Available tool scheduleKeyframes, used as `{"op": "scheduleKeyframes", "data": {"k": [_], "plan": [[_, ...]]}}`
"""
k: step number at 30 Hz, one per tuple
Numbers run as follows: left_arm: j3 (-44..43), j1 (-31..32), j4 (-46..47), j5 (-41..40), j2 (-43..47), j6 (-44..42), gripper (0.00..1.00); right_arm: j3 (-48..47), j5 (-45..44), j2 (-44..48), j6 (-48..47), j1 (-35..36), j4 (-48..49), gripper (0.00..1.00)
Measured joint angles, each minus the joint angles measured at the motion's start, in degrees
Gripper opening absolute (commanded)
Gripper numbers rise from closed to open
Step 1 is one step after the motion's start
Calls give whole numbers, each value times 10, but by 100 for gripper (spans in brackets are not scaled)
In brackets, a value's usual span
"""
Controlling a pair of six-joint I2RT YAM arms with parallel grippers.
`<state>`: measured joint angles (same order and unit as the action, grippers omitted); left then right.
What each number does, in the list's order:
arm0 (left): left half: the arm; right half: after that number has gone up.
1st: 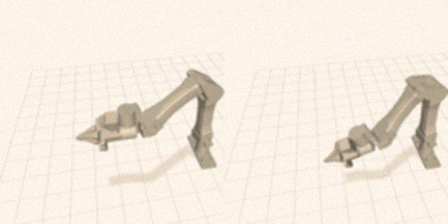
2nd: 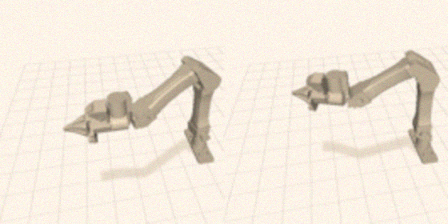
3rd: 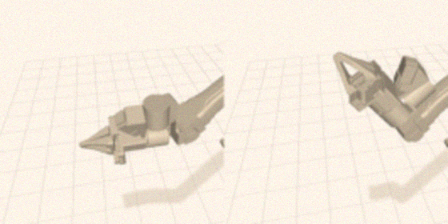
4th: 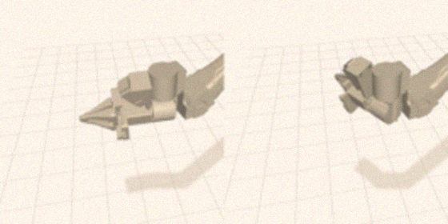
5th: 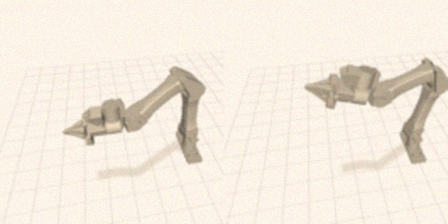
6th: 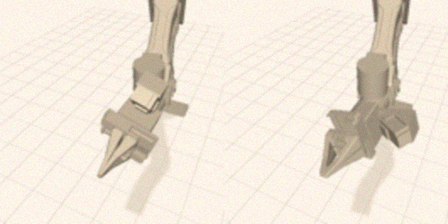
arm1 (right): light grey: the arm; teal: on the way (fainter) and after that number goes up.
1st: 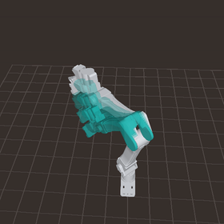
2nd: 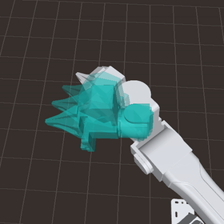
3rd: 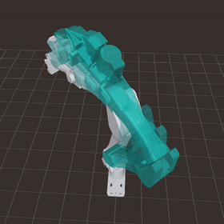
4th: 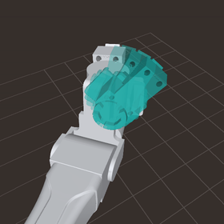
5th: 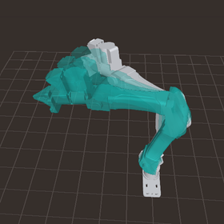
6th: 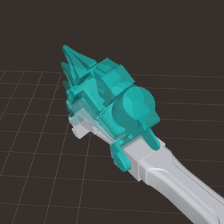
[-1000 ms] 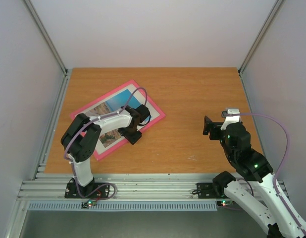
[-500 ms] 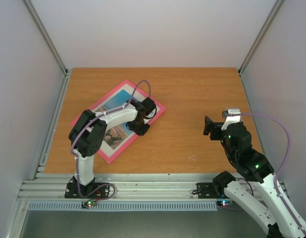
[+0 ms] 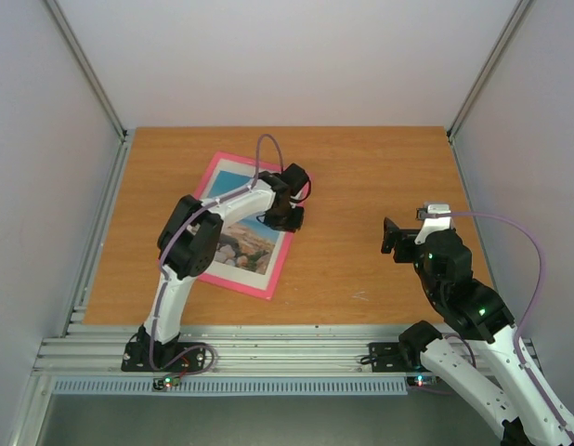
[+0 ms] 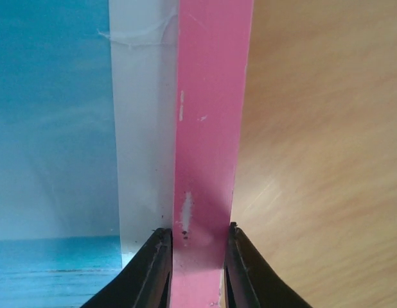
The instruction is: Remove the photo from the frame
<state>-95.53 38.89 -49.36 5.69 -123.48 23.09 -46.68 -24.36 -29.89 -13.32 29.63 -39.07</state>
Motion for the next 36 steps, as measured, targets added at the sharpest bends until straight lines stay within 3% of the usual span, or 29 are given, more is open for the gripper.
{"op": "scheduleKeyframes", "data": {"k": [9, 18, 25, 30, 36], "plan": [[-103, 0, 73, 57, -76, 134, 28, 0, 10, -2, 0, 0, 0, 99], [-128, -7, 119, 85, -80, 185, 55, -8, 39, -32, 0, 0, -9, 98], [-12, -36, 114, 49, 55, 138, 68, -20, 74, -65, 6, 0, -15, 99], [108, -90, 102, -7, 189, 89, 73, -24, 122, -128, 30, 0, -21, 98], [252, -165, 95, -61, 287, 53, 74, -17, 203, -216, 52, 0, -13, 99]]}}
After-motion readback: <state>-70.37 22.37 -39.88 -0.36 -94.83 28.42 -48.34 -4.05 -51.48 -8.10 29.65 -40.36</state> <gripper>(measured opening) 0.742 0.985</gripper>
